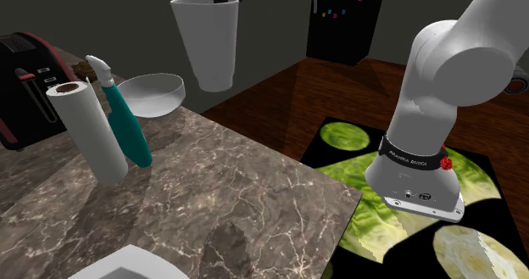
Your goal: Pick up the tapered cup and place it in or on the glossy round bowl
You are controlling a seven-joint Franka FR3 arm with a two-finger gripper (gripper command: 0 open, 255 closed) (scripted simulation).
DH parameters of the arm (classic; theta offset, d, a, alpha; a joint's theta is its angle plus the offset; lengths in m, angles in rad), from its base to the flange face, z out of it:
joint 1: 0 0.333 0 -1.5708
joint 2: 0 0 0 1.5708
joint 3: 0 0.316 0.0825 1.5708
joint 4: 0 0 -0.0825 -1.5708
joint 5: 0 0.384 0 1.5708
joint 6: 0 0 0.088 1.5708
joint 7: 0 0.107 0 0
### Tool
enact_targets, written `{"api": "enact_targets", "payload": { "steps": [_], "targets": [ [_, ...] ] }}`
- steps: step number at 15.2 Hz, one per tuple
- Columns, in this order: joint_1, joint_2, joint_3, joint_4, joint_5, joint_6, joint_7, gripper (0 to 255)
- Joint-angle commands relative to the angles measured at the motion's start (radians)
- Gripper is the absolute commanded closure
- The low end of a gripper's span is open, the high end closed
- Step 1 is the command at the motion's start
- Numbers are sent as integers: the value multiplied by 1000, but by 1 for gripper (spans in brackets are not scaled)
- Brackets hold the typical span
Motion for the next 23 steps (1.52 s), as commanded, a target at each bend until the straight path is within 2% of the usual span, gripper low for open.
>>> {"api": "enact_targets", "payload": {
  "steps": [1,9,16,19,21,22,23],
  "targets": [
    [-10,74,-13,70,-10,2,-18,255],
    [-37,381,-49,410,-30,-40,-66,255],
    [-61,677,-69,810,-34,-149,-94,255],
    [-73,833,-74,1045,-33,-230,-99,255],
    [-83,965,-75,1256,-32,-310,-98,255],
    [-89,1053,-75,1404,-31,-369,-94,255],
    [-96,1183,-71,1629,-31,-464,-84,255]
  ]
}}
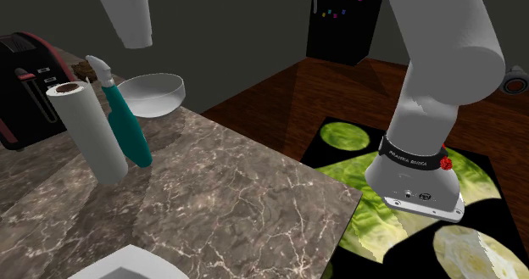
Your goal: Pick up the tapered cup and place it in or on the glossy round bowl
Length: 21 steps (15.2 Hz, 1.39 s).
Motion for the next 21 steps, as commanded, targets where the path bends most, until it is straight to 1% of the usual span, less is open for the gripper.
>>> {"api": "enact_targets", "payload": {
  "steps": [1,4,8,14,21],
  "targets": [
    [-8,78,1,117,0,-42,-3,255],
    [-5,21,-2,-23,0,40,-15,255],
    [-3,-21,-4,-148,1,122,-26,255],
    [0,-54,-5,-282,2,223,-40,255],
    [2,-68,-5,-398,5,324,-55,255]
  ]
}}
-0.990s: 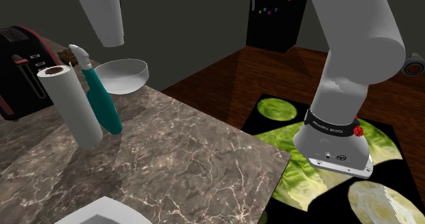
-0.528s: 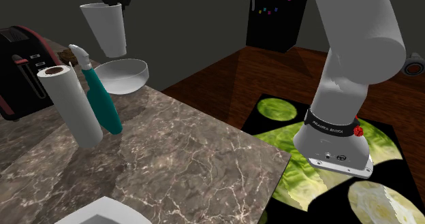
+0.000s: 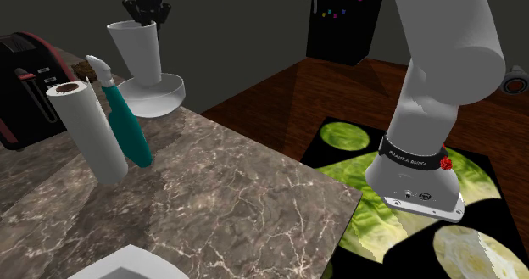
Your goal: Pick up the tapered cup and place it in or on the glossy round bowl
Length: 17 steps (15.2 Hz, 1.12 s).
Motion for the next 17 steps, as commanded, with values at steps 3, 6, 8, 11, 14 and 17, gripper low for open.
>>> {"api": "enact_targets", "payload": {
  "steps": [3,6,8,11,14,17],
  "targets": [
    [2,-3,0,-40,1,38,-4,255],
    [2,-3,0,-40,1,38,-4,255],
    [2,-3,0,-40,1,38,-4,255],
    [2,-2,0,-39,1,38,-4,0],
    [2,-3,0,-40,1,38,-4,0],
    [-4,-2,-1,28,0,-29,-1,0]
  ]
}}
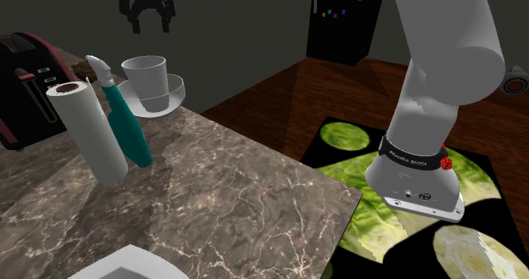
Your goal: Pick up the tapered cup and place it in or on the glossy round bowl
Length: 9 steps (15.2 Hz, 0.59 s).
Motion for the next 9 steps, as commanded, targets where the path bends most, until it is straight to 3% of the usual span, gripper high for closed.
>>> {"api": "enact_targets", "payload": {
  "steps": [1,9],
  "targets": [
    [-4,4,-1,63,-1,-60,5,0],
    [-7,9,-1,97,-1,-89,6,0]
  ]
}}
